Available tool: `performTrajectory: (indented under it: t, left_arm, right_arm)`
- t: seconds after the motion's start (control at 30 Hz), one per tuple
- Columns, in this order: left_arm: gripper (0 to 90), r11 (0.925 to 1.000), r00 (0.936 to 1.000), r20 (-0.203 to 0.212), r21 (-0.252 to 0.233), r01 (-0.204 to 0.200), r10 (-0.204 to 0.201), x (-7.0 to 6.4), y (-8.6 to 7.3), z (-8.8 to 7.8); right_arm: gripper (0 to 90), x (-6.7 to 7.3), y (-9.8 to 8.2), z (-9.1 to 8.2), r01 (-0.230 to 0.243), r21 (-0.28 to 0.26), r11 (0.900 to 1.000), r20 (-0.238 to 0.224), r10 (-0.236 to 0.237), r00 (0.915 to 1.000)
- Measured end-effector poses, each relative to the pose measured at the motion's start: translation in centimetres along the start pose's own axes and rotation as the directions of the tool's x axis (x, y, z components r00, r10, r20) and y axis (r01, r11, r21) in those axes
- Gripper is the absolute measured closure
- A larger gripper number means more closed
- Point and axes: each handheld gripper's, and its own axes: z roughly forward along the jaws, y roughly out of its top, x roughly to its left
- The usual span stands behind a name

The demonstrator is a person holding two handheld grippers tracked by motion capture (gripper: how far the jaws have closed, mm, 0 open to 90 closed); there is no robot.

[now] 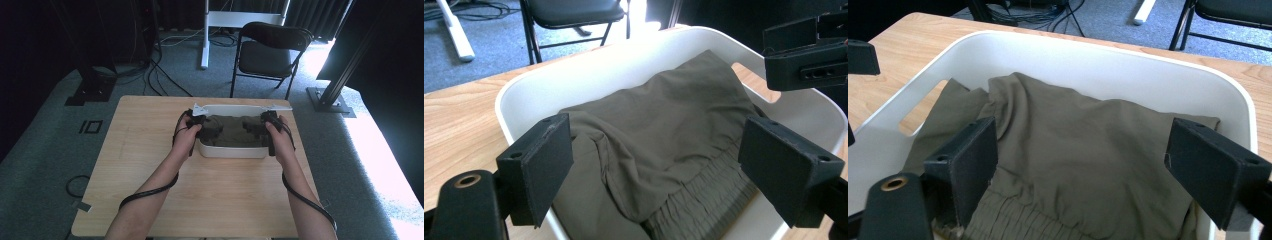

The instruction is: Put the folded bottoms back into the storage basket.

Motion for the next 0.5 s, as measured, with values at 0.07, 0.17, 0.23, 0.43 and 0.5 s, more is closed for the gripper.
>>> performTrajectory:
  t: [0.07, 0.17, 0.23, 0.43, 0.5]
  left_arm:
    - [15.7, 1.0000, 1.0000, 0.003, -0.001, 0.006, -0.006, -0.2, -0.3, -0.3]
    - [15.7, 0.9999, 0.9999, -0.004, 0.009, -0.012, 0.012, -0.3, -0.7, -0.7]
    - [15.7, 1.0000, 1.0000, -0.006, 0.006, 0.001, -0.001, -0.3, -0.9, -0.9]
    - [15.7, 0.9999, 0.9998, -0.017, 0.006, 0.010, -0.010, -0.5, -1.6, -2.1]
    - [15.7, 1.0000, 0.9998, -0.020, 0.000, 0.002, -0.002, -0.6, -1.8, -2.5]
  right_arm:
    - [13.4, 0.2, -0.2, -0.2, 0.006, -0.001, 1.000, -0.002, -0.006, 1.0000]
    - [13.4, 0.4, -0.5, -0.3, 0.010, 0.001, 1.000, -0.008, -0.010, 0.9999]
    - [13.5, 0.4, -0.7, -0.5, 0.006, 0.000, 1.000, -0.009, -0.006, 0.9999]
    - [13.5, 0.8, -1.5, -1.6, 0.018, -0.021, 1.000, -0.015, -0.018, 0.9997]
    - [13.3, 0.9, -1.8, -2.0, 0.029, -0.029, 0.999, -0.020, -0.030, 0.9993]
